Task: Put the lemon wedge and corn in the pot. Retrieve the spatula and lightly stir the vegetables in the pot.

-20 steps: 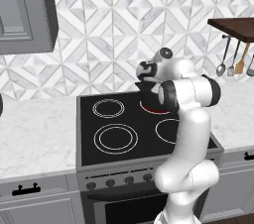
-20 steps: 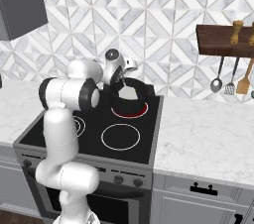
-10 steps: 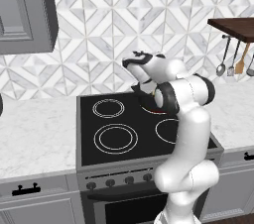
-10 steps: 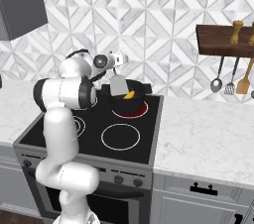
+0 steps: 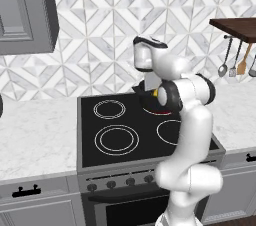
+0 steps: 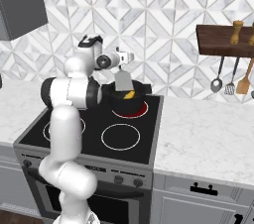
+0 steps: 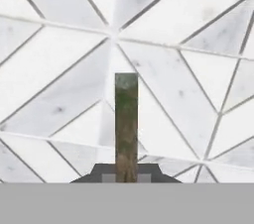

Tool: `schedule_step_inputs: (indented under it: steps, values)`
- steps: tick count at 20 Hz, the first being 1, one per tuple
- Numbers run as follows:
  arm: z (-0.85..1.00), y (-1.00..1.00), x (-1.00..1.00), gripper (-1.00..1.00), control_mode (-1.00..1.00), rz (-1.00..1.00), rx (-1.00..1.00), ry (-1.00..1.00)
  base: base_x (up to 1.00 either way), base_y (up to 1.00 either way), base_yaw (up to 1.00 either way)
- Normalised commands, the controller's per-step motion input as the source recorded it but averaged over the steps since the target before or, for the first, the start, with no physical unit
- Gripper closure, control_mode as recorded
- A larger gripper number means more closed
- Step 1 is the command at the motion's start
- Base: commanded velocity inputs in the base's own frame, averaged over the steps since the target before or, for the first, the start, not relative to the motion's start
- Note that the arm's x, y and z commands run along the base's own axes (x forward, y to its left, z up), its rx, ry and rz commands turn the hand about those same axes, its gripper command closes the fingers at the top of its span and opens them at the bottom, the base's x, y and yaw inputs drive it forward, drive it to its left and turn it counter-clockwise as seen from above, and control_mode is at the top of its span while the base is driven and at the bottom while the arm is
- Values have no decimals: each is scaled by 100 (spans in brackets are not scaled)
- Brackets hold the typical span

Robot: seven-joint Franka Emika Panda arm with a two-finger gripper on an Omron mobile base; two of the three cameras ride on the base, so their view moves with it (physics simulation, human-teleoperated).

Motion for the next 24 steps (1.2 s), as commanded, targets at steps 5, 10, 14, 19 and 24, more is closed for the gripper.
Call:
schedule_step_inputs:
  steps: [5, 10, 14, 19, 24]
  values:
    - [-67, -95, -14, 100, -100, 0, 7, 2, 0, 0, 0]
    - [-72, -43, 7, 100, -100, 9, 12, -4, 0, 0, 0]
    - [-84, -36, 16, 100, -100, 11, 6, -10, 0, 0, 0]
    - [-21, -8, -48, 100, -100, 5, 6, -1, 0, 0, 0]
    - [34, 13, -41, 100, -100, 3, 14, 7, 0, 0, 0]
